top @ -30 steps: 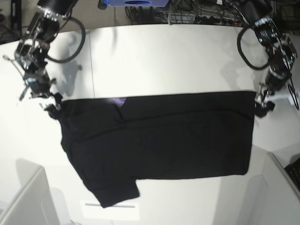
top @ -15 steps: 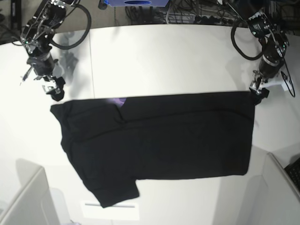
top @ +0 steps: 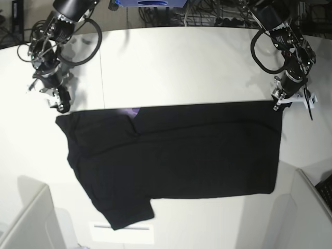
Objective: Fold the T-shirt properly
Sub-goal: 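Lower the held shirt edge onto the table and open both grippers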
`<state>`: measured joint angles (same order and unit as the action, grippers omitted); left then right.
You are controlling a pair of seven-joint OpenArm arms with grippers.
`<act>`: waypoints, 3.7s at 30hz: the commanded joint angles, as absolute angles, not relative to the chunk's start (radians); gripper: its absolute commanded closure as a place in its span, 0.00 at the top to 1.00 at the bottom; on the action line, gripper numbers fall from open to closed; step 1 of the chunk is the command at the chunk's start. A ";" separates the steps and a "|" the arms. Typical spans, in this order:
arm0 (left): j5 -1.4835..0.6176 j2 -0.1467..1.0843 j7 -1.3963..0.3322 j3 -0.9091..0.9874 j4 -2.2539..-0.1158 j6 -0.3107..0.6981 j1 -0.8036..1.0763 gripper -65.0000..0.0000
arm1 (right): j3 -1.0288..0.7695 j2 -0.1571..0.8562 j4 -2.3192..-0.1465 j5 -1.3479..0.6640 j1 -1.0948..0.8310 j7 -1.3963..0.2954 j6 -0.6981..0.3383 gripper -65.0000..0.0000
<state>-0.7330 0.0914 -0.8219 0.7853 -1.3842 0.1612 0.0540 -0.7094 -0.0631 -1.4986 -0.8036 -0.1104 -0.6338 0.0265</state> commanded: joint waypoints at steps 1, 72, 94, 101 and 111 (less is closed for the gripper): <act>-0.743 0.102 -0.822 0.786 -1.391 0.166 0.047 0.11 | -0.707 -0.051 -1.508 -0.816 -0.094 -0.619 0.012 0.56; -0.746 0.242 -0.822 0.765 -1.650 0.259 0.575 0.00 | -0.710 -0.019 -1.791 -0.940 -0.552 -0.826 0.007 0.00; -0.746 0.211 -0.823 0.768 -1.715 0.259 0.645 0.00 | -0.714 -0.015 -1.839 -0.937 -0.604 -0.828 0.007 0.00; -0.746 0.211 -0.823 0.769 -1.709 0.259 0.644 0.00 | -0.714 -0.016 -1.840 -0.937 -0.622 -0.820 0.008 0.00; -0.746 0.211 -0.823 0.769 -1.713 0.259 0.644 0.62 | -0.716 -0.016 -1.896 -0.937 -0.628 -0.817 0.008 0.49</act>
<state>-0.7372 0.1970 -0.8349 0.7586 -1.6978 0.2558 0.6342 -0.7078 -0.0223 -1.8771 -0.9203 -0.6209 -0.8310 0.0147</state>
